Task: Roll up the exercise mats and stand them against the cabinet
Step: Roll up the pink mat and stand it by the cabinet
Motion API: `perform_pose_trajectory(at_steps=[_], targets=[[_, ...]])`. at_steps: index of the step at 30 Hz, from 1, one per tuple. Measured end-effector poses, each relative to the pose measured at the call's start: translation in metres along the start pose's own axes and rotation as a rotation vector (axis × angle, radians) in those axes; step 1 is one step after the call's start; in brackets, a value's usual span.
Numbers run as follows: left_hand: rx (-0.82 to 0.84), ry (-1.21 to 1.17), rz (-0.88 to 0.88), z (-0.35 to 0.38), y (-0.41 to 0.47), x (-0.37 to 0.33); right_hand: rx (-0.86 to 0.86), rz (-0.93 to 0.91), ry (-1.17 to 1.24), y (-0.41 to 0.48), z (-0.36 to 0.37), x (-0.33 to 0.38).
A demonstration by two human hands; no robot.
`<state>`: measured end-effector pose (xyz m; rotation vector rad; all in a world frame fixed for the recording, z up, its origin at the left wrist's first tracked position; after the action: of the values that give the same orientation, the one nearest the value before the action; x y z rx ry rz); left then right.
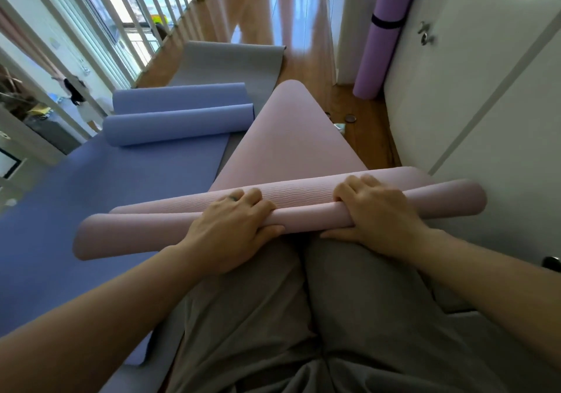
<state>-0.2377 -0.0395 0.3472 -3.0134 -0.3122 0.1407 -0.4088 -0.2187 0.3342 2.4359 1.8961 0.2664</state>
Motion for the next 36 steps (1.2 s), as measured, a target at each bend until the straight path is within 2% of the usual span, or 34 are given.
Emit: perform_pose_trajectory(at_steps=[2,4,6,9,11,15,17,20,23,27,31,36], targets=[[0.021,-0.018,-0.036,-0.002,0.001,-0.001,0.218,0.017,0.036,0.016,-0.007,-0.007],[-0.089,0.068,-0.021,0.001,-0.002,-0.009,0.438,0.025,0.097,0.028,-0.010,-0.012],[-0.142,0.176,-0.018,0.005,-0.006,-0.021,0.551,0.035,0.185,0.040,-0.011,-0.013],[-0.008,0.158,-0.171,0.002,0.002,-0.031,0.661,0.066,0.259,0.051,-0.012,-0.009],[-0.024,0.200,-0.170,-0.001,0.008,-0.024,0.580,0.037,0.166,0.047,-0.011,-0.008],[0.006,0.167,-0.110,-0.005,0.014,-0.012,0.024,-0.058,0.028,0.020,0.009,0.007],[0.022,0.157,-0.104,-0.007,0.016,-0.011,-0.090,-0.021,-0.014,0.019,0.018,0.016],[0.031,0.169,-0.105,-0.008,0.020,-0.014,-0.014,0.042,-0.042,0.031,0.017,0.019],[0.045,0.181,-0.121,-0.017,0.021,-0.016,0.119,-0.015,-0.042,0.040,0.003,0.012],[-0.078,0.238,-0.118,-0.053,0.020,-0.014,0.169,-0.109,-0.040,0.054,-0.042,0.008],[-0.175,0.208,-0.120,-0.092,0.000,-0.019,0.246,-0.124,-0.028,0.059,-0.092,0.021],[-0.067,0.185,-0.070,-0.072,-0.046,-0.043,0.408,-0.133,0.027,0.014,-0.083,0.053]])
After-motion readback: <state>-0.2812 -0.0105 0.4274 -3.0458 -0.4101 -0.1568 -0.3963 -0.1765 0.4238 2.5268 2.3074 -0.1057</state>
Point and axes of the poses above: each hand's wrist, its own y-axis towards the middle knuckle, its own z-axis out of the palm, x = y × z, the point moved 1 cm from there along y, towards the middle knuckle, and after that the axes turned 4 degrees about x, right-handed, at the moved point
